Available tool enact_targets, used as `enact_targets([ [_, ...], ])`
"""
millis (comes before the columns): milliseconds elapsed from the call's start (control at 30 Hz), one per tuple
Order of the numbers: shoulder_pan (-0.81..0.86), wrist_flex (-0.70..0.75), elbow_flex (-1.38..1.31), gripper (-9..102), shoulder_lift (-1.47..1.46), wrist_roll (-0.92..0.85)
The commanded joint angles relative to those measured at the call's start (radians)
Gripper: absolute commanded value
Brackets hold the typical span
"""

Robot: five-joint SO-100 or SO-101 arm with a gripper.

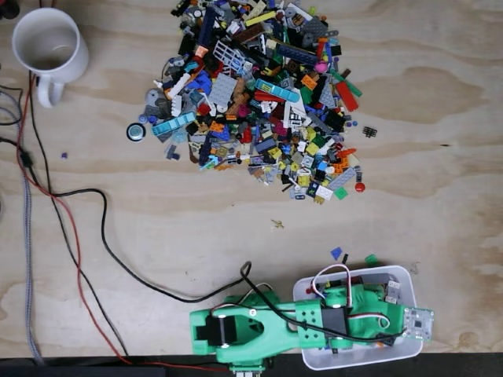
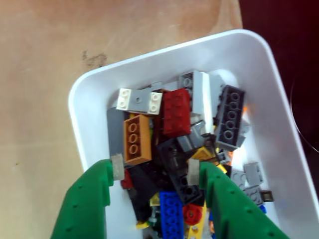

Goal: Find the closest Lego and put it in the bin.

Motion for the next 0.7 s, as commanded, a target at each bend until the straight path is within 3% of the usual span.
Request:
enact_targets([
  [0, -0.307, -0.046, -0.138, 18, 0.035, 0.117],
  [167, -0.764, -0.064, -0.163, 17, 0.071, 0.204],
  [300, -1.037, -0.035, -0.176, 16, 0.072, 0.21],
  [667, -1.414, -0.118, -0.015, 15, 0.109, 0.195],
])
